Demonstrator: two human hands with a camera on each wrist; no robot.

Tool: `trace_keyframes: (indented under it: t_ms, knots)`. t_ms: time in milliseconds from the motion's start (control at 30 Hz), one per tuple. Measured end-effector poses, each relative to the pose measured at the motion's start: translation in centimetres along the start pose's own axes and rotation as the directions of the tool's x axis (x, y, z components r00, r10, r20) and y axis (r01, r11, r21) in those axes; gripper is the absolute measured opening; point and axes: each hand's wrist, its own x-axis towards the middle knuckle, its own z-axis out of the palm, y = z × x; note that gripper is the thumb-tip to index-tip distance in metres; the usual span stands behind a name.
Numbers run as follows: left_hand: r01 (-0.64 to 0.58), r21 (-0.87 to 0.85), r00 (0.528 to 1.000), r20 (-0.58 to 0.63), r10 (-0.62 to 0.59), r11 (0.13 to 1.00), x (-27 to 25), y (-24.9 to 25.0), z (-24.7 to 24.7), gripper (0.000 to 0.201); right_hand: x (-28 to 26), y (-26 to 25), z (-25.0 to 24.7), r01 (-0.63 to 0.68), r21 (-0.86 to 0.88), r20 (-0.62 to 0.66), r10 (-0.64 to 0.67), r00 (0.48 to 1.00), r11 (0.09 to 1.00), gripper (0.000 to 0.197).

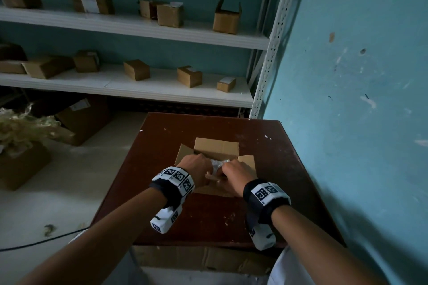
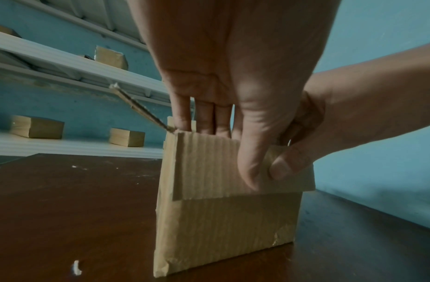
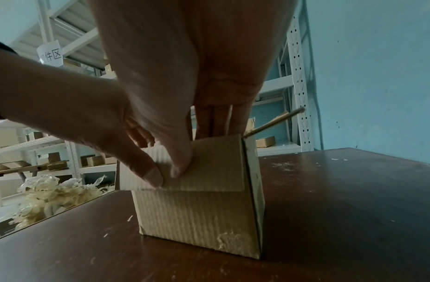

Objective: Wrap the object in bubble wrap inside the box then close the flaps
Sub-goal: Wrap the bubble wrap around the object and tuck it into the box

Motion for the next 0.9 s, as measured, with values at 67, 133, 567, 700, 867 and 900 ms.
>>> trace_keyframes:
  t_ms: [67,133,567,700,867,900]
  knots:
    - [-0.008,0.019,1.000,0.008,0.008,1.000,0.3,0.0,0.1,0.023,0.3,0.2,0.4,0.000,-0.015,-0.002,0.000,1.000,1.000,0.026]
    - [-0.004,0.035,1.000,0.022,0.003,0.999,0.7,0.0,0.2,0.023,0.7,0.5,0.6,-0.002,0.017,-0.007,0.002,1.000,1.000,0.025]
    - [-0.037,-0.018,0.999,-0.013,0.036,0.999,0.9,-0.1,1.4,0.022,1.1,0.1,0.5,0.034,-0.022,0.039,-0.033,0.999,0.999,0.025]
    - [-0.022,-0.062,1.000,0.000,0.022,0.998,0.7,-0.4,1.1,0.030,0.9,0.1,0.2,0.060,-0.026,0.046,-0.059,0.997,0.998,0.025]
    - [-0.007,-0.065,1.000,-0.020,0.006,0.998,0.2,-0.6,1.1,0.035,0.1,0.5,0.3,0.077,0.001,-0.053,-0.077,0.996,0.997,0.022]
    - [-0.004,-0.058,1.000,-0.023,0.002,0.998,0.1,-0.6,1.2,0.035,-0.1,0.6,0.4,0.084,0.003,-0.065,-0.083,0.994,0.996,0.022]
